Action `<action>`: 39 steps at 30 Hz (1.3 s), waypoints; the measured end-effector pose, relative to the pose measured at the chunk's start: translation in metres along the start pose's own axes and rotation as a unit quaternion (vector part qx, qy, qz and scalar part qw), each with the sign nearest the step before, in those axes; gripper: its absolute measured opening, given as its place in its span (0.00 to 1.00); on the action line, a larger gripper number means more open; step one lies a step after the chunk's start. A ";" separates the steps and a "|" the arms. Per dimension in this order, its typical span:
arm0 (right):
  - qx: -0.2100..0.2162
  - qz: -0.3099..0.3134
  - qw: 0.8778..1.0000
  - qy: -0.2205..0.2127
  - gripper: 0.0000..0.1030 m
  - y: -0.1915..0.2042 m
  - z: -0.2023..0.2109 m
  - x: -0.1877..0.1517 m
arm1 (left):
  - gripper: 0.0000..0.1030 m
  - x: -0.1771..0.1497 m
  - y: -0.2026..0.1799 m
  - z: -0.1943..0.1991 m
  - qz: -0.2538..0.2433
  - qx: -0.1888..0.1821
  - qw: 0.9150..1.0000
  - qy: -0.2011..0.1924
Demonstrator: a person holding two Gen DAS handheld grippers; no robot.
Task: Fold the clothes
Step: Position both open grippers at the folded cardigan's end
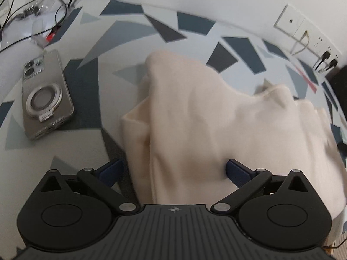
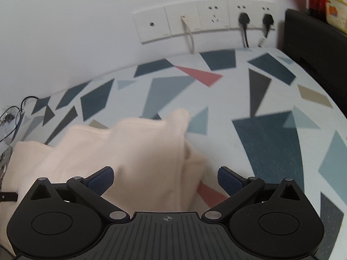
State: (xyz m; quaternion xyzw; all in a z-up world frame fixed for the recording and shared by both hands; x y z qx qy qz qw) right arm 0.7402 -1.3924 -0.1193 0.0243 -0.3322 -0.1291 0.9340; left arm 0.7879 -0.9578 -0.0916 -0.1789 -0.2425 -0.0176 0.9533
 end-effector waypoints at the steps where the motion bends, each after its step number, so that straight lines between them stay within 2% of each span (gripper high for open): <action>1: -0.001 -0.002 1.000 0.006 0.99 -0.001 -0.002 -0.003 | 1.00 0.000 -0.001 -0.001 -0.008 0.002 1.000 0.002; 3: -0.004 -0.003 1.000 0.018 0.99 -0.002 -0.006 -0.010 | 1.00 0.002 -0.005 -0.005 -0.026 0.009 1.000 0.010; 9: -0.012 -0.005 1.000 0.021 0.99 0.006 -0.016 -0.019 | 1.00 0.007 -0.005 -0.008 -0.023 0.012 0.999 0.031; 20: -0.020 -0.019 1.000 0.015 0.99 0.008 -0.021 -0.022 | 1.00 0.008 -0.005 -0.009 -0.021 0.013 0.999 0.030; 27: -0.026 -0.021 0.999 0.012 0.99 0.010 -0.021 -0.022 | 1.00 0.004 -0.004 -0.006 -0.021 0.011 1.000 0.009; 34: -0.029 -0.016 0.999 0.019 0.99 0.011 -0.022 -0.021 | 1.00 0.004 -0.002 -0.004 -0.027 0.001 1.000 0.014; 39: 0.037 -0.015 0.998 0.040 0.99 0.007 -0.015 -0.020 | 1.00 0.003 0.013 0.006 -0.004 -0.018 1.000 0.020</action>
Point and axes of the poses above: each gripper's, at about its wrist camera, not at the fingertips, and z roughly against the way its jaws point, y to its left, x to its top, the point moved 4 cm from there along -z, roughly the way its jaws point, and after that the axes turned 9 degrees about -x, right-handed, at the moved point
